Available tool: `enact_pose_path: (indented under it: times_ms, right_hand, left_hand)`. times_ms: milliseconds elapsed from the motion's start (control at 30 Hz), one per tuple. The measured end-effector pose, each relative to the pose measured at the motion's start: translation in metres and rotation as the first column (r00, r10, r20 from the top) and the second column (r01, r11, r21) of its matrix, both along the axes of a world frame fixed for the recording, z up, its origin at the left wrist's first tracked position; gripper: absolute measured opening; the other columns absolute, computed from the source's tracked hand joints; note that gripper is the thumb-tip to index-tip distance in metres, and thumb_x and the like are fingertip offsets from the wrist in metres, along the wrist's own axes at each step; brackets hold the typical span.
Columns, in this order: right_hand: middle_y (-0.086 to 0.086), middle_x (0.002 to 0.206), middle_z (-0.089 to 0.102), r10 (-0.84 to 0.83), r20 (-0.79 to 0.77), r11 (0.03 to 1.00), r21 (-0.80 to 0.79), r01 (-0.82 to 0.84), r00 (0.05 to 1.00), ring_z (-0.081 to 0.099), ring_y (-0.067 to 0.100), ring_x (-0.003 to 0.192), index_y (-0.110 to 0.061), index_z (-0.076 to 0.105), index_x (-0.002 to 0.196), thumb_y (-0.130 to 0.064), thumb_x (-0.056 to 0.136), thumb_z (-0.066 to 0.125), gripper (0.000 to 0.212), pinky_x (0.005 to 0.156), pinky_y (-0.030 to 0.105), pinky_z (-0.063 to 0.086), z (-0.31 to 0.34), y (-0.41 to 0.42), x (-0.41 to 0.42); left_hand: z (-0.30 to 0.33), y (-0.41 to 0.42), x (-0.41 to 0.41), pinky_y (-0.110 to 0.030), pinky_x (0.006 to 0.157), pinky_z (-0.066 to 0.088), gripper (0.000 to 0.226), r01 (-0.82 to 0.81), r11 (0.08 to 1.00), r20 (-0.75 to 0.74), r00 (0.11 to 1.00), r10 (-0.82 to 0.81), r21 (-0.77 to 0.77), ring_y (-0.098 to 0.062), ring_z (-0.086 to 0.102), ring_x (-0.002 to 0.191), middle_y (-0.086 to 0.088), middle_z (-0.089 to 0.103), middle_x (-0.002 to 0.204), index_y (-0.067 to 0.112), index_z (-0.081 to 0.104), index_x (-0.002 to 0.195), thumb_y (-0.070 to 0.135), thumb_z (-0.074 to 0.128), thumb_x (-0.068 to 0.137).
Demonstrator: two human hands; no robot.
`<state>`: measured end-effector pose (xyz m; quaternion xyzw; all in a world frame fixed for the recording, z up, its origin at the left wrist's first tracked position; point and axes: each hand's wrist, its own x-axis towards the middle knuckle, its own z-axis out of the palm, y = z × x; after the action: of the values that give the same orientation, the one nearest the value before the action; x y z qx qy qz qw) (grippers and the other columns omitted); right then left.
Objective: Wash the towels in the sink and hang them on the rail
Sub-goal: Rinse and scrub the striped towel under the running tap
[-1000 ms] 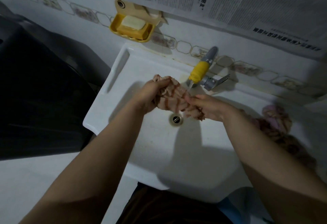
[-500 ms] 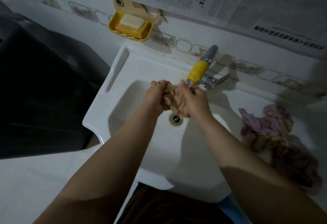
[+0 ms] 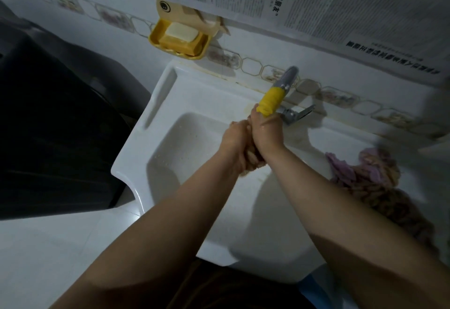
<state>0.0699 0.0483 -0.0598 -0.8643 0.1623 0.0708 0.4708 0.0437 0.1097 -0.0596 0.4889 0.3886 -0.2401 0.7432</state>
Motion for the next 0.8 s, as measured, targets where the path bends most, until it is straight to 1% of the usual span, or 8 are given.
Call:
enact_pose_path:
  times_ms: [67, 133, 167, 267, 333, 467, 667, 800]
  right_hand:
    - [0.012, 0.072, 0.064, 0.044, 0.029, 0.999, 0.020, -0.044, 0.999, 0.062, 0.033, 0.075, -0.012, 0.060, 0.072, -0.038, 0.091, 0.047, 0.035, 0.068, 0.043, 0.049, 0.004, 0.006, -0.007]
    - [0.018, 0.086, 0.068, 0.209, 0.068, 0.975, -0.086, -0.203, 0.976, 0.062, 0.032, 0.083, -0.006, 0.067, 0.086, -0.039, 0.097, 0.041, 0.043, 0.075, 0.041, 0.049, 0.004, 0.017, -0.022]
    - [0.020, 0.090, 0.068, 0.239, 0.062, 0.964, -0.136, -0.229, 0.969, 0.062, 0.033, 0.086, -0.005, 0.067, 0.089, -0.041, 0.097, 0.039, 0.046, 0.077, 0.042, 0.050, 0.004, 0.018, -0.023]
    - [0.016, 0.077, 0.064, 0.113, -0.074, 0.990, -0.071, -0.119, 0.991, 0.061, 0.033, 0.080, -0.009, 0.061, 0.076, -0.047, 0.090, 0.043, 0.044, 0.071, 0.039, 0.047, 0.002, 0.005, -0.004]
    - [0.006, 0.065, 0.058, 0.070, -0.067, 0.997, -0.015, -0.071, 0.995, 0.057, 0.028, 0.071, -0.014, 0.049, 0.064, -0.042, 0.093, 0.045, 0.041, 0.066, 0.035, 0.042, 0.005, 0.003, -0.006]
    - [0.015, 0.083, 0.067, 0.289, 0.009, 0.939, -0.198, -0.282, 0.957, 0.060, 0.030, 0.081, -0.016, 0.059, 0.074, -0.046, 0.097, 0.036, 0.045, 0.067, 0.035, 0.043, 0.017, 0.020, -0.037]
    - [0.009, 0.092, 0.063, 0.138, -0.129, 0.983, -0.106, -0.152, 0.982, 0.059, 0.023, 0.085, -0.011, 0.050, 0.077, -0.048, 0.088, 0.056, 0.039, 0.083, 0.038, 0.050, 0.000, -0.021, 0.016]
    - [0.003, 0.107, 0.060, 0.196, -0.112, 0.980, 0.051, -0.192, 0.974, 0.058, 0.018, 0.094, -0.016, 0.053, 0.110, -0.035, 0.083, 0.069, 0.036, 0.086, 0.031, 0.048, 0.001, -0.044, 0.024]
  left_hand:
    - [-0.002, 0.003, 0.001, -0.024, 0.045, 0.044, 0.048, -0.072, 0.995, 0.010, 0.997, 0.071, 0.064, -0.023, 0.055, 0.045, -0.012, 0.049, 0.052, 0.012, 0.046, 0.057, 0.035, 0.038, 0.099]
    - [-0.009, 0.014, 0.008, -0.034, 0.068, 0.052, 0.037, -0.163, 0.985, 0.074, 0.985, 0.159, 0.062, -0.028, 0.062, 0.082, -0.010, 0.057, 0.073, 0.012, 0.053, 0.075, 0.031, 0.036, 0.102]
    - [-0.010, 0.016, 0.007, -0.035, 0.070, 0.053, 0.040, -0.162, 0.986, 0.080, 0.984, 0.160, 0.026, -0.030, 0.063, 0.082, -0.010, 0.057, 0.074, 0.013, 0.054, 0.076, 0.037, 0.035, 0.102]
    - [-0.006, 0.006, -0.005, -0.020, 0.043, 0.043, 0.060, -0.035, 0.997, -0.026, 0.999, 0.033, -0.064, -0.021, 0.050, 0.037, -0.011, 0.048, 0.045, 0.011, 0.047, 0.058, 0.056, 0.035, 0.097]
    - [-0.006, 0.004, -0.006, -0.020, 0.045, 0.046, 0.053, -0.059, 0.995, -0.001, 0.998, 0.060, -0.081, -0.020, 0.056, 0.042, -0.009, 0.056, 0.050, 0.011, 0.055, 0.068, 0.052, 0.040, 0.098]
    - [-0.012, 0.021, 0.004, -0.029, 0.060, 0.051, 0.045, -0.250, 0.960, 0.070, 0.963, 0.260, -0.127, -0.022, 0.061, 0.064, -0.011, 0.060, 0.069, 0.006, 0.057, 0.089, 0.047, 0.040, 0.099]
    - [-0.003, 0.022, -0.012, -0.024, 0.058, 0.054, 0.071, 0.269, 0.905, 0.136, 0.962, -0.237, -0.329, -0.018, 0.068, 0.069, -0.009, 0.071, 0.083, 0.008, 0.064, 0.106, 0.068, 0.028, 0.092]
    - [-0.017, 0.046, -0.022, -0.030, 0.075, 0.056, 0.064, 0.345, 0.910, 0.230, 0.928, -0.294, -0.230, -0.023, 0.068, 0.083, -0.020, 0.067, 0.103, -0.011, 0.055, 0.118, 0.042, 0.067, 0.084]
